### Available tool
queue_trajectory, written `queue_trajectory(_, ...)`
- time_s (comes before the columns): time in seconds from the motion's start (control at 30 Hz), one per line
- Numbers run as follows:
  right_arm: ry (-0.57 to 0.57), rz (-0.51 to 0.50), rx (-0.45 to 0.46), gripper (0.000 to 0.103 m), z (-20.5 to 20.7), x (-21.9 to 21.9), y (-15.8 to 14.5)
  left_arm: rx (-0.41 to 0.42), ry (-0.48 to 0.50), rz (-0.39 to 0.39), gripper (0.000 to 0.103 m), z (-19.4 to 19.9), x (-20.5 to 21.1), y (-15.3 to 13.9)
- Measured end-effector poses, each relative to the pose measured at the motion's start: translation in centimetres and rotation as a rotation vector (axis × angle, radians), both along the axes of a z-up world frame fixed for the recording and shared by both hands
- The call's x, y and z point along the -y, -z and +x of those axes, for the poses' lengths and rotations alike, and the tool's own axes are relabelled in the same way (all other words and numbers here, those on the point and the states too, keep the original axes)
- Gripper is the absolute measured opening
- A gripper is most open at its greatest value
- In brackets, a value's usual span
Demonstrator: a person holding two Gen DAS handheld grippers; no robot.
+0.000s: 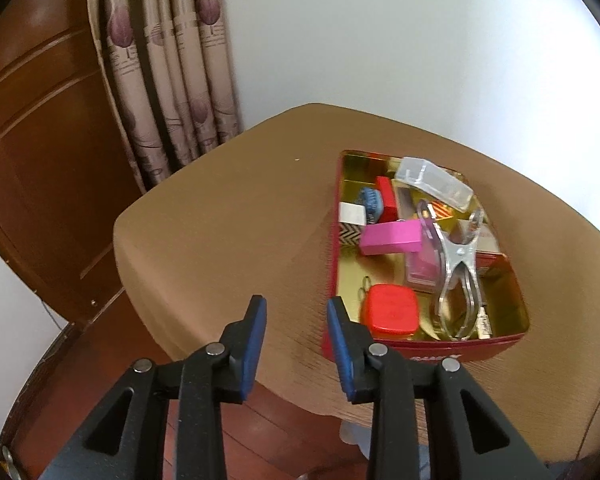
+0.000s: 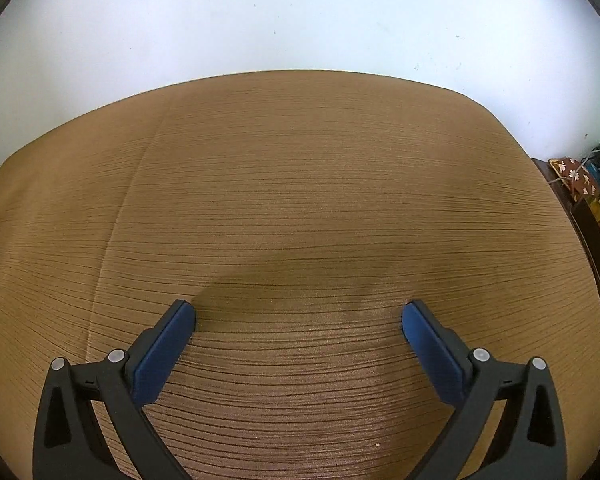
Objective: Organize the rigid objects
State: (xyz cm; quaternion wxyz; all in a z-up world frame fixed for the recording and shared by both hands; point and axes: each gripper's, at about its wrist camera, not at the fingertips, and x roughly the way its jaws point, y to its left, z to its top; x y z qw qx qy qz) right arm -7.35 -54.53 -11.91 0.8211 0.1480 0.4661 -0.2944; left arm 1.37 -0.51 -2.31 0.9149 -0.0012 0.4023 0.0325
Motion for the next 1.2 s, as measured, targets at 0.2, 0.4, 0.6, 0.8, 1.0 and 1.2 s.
queue_trajectory(0.2,0.090,-0.004,-0.004,0.103,0.5,-0.9,-0.5,0.002,0.058,0.007,0.033,-0.3,1.3,0.0)
queue_trajectory(0.4,0.021,0.049,0.115,0.103,0.7,-5.8,-2.2,0.019,0.085,0.032,0.034,-0.7,2.0,-0.2)
queue_trajectory(0.6,-0.164,0.015,0.259,0.103,1.8,-16.0,-6.2,0.019,0.093,0.020,0.034,-0.9,2.0,-0.3)
queue_trajectory(0.8,-0.375,-0.044,0.370,0.103,2.6,-25.8,-11.9,0.037,0.122,-0.001,0.034,-1.2,2.3,-0.7)
queue_trajectory(1.0,-0.517,-0.205,0.446,0.103,2.7,-35.0,-15.6,0.106,0.110,0.020,0.039,-2.1,2.4,-1.8)
queue_trajectory(1.2,-0.549,-0.213,0.498,0.103,2.8,-38.4,-16.6,0.138,0.068,-0.018,0.039,-2.3,1.4,-2.9)
